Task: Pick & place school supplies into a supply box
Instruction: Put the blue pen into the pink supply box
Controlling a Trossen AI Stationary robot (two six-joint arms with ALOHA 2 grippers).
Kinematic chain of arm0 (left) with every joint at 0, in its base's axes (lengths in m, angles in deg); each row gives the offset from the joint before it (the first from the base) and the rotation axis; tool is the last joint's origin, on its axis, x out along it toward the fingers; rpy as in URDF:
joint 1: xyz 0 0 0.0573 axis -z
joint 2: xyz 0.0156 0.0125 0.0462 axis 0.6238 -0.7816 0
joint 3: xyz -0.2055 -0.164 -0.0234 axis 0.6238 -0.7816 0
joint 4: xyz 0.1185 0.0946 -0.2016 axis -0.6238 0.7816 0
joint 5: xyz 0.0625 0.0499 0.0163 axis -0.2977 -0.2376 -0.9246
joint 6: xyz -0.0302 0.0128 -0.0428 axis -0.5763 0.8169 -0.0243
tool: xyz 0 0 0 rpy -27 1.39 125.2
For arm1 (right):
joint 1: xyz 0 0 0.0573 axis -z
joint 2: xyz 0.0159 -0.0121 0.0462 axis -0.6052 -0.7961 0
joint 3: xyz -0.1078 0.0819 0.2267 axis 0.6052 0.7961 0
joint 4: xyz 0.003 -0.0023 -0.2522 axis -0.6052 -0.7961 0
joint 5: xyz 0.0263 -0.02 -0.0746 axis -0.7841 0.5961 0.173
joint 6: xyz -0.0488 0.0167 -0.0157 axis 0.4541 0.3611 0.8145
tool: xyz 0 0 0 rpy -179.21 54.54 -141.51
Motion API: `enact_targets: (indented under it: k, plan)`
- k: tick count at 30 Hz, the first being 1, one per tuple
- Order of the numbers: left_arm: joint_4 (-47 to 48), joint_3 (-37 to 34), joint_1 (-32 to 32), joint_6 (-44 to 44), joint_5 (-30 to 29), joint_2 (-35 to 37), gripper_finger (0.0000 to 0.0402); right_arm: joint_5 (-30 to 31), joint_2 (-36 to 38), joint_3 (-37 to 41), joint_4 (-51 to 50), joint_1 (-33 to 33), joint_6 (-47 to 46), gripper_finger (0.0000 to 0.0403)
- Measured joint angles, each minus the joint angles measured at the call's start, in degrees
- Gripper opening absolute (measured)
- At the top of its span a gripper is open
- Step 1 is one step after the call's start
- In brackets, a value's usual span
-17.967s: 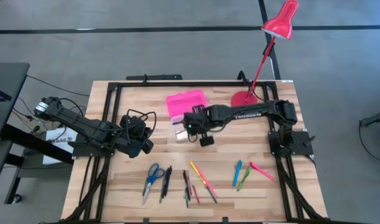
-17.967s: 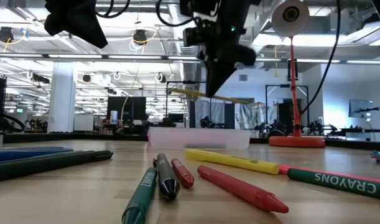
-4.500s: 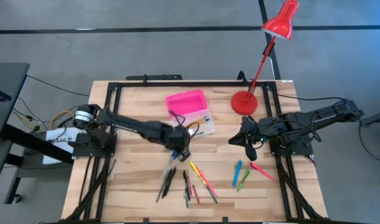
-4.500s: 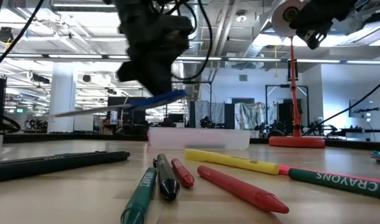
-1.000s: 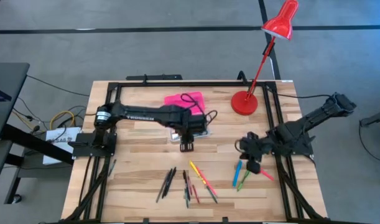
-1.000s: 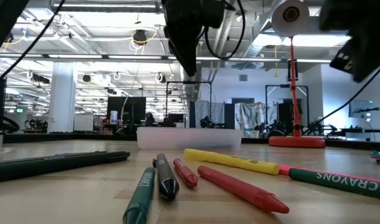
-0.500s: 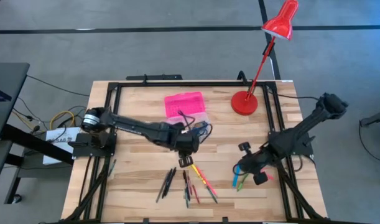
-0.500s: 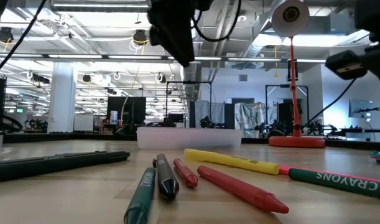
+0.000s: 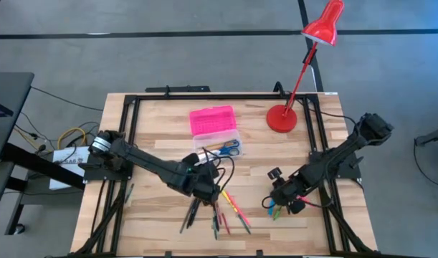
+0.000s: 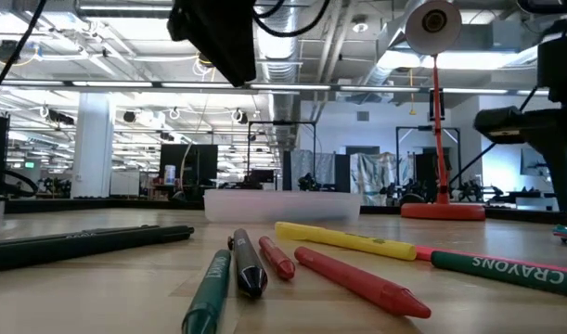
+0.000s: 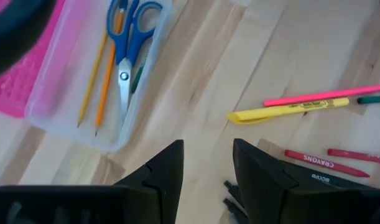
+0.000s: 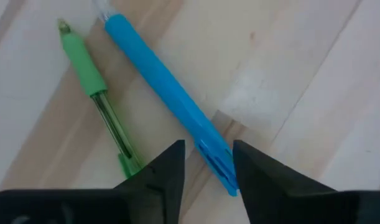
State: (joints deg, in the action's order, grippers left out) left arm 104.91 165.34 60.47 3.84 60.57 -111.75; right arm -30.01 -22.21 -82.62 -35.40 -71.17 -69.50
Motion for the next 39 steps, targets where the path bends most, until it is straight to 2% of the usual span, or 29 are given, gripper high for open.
enact_targets:
  k: [7, 18, 25, 33, 39]
  plan:
    - [3.19, 0.02, 2.94, -7.36, -3.39, 0.00, 0.0134, -1.55, -4.26, 0.00, 0.89, 0.71, 1.09, 0.0143]
    - [13.24, 0.02, 6.36, -18.50, -8.44, 0.00, 0.0134, -3.41, -4.85, 0.00, 3.72, 5.43, -3.91, 0.0093]
    - [22.68, 0.04, 7.44, -27.25, -11.80, -0.02, 0.0134, -3.80, -4.54, -0.02, 4.68, 10.65, -10.23, 0.0080]
    - [27.60, 0.04, 7.49, -30.39, -12.61, -0.04, 0.0134, -9.44, -4.52, -0.02, 9.16, 14.20, -10.50, 0.0080]
    - [27.75, 0.04, 7.49, -30.96, -13.13, -0.04, 0.0134, -9.90, -4.50, -0.02, 12.59, 14.29, -10.47, 0.0080]
